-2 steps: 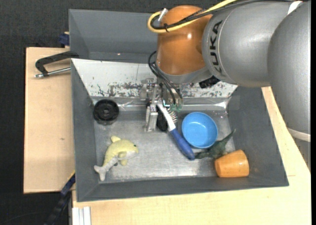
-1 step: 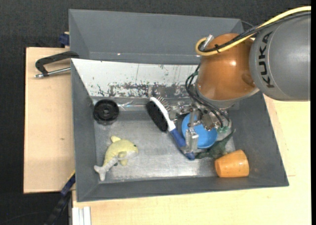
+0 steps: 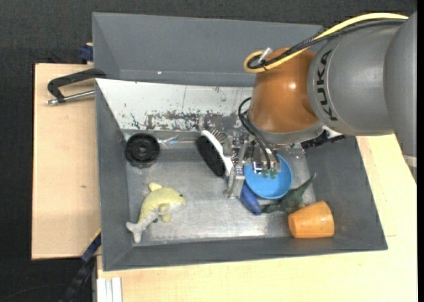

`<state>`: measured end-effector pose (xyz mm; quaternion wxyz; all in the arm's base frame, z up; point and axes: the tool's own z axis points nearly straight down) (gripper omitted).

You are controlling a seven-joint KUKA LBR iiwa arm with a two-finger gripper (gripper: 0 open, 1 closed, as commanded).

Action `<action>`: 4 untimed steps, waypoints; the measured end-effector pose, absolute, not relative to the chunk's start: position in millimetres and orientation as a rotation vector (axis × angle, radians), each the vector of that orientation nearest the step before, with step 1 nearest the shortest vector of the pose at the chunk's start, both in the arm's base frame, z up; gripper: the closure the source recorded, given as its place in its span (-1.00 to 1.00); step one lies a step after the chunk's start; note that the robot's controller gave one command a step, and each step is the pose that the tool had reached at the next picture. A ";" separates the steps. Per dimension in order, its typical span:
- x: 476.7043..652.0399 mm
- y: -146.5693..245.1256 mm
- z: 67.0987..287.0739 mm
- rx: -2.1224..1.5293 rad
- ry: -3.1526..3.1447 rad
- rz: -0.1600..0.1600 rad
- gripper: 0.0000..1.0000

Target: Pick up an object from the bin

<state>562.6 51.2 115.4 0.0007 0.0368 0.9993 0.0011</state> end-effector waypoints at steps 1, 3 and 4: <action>579.0 45.8 82.7 0.420 3.086 0.007 -1.00; 570.2 50.3 211.5 0.423 3.100 0.007 1.00; 568.8 50.1 207.1 0.425 3.108 0.003 -1.00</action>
Offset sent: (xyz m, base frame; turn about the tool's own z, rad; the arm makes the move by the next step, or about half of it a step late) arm 0.0072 -0.0049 -0.0436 0.1951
